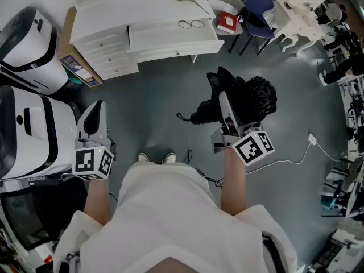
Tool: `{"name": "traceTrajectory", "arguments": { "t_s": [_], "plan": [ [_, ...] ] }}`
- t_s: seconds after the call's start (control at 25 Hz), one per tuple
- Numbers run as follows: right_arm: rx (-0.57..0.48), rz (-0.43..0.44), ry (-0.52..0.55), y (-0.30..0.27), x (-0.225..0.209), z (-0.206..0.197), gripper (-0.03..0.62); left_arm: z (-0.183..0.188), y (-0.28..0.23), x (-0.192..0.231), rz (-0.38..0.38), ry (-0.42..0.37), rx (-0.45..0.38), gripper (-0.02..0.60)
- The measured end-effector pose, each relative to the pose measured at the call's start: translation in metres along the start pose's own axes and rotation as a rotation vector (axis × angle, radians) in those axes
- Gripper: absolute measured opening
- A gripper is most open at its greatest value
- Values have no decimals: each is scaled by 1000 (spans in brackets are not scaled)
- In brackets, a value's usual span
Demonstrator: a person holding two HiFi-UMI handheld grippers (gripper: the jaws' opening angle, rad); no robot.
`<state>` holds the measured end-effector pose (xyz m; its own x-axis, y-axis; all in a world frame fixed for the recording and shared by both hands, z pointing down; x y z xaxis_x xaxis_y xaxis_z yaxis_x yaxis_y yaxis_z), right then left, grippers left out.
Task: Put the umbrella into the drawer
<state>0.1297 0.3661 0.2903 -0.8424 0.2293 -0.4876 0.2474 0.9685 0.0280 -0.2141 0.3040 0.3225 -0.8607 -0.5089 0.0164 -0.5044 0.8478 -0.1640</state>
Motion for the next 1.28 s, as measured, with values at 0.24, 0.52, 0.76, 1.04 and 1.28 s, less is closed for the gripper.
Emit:
{"name": "traceTrajectory", "arguments": {
  "t_s": [0.24,0.52,0.76,1.04,1.28],
  "plan": [
    [23,55,-6,1,2,-1,267,-1,11,-7,26,-12,1,21],
    [61,128,-80,-25,3,-22,272,-31,48,43,157,35,81,21],
    [129,116,-71,-70,-10,-43,275,-45,-2,59,136,67,94,14],
    [171,37,-98,-145,-46,-35,276,-17,-127,84,33,55,61,14],
    [171,-54,-145,-237,-66,-22,276,-9,-238,130,-85,45,124,14]
  ]
}}
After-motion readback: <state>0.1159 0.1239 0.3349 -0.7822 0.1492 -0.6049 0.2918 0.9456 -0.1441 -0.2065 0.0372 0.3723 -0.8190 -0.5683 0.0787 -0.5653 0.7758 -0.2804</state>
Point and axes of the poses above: the fingertips, and each gripper's own axes: y backward along the fingers, x to its left, z out of its top, the point moved 1 cm from there along y, backward along the fingers, and after that the axes turned 6 degrees about x, right-handed, at the moved point
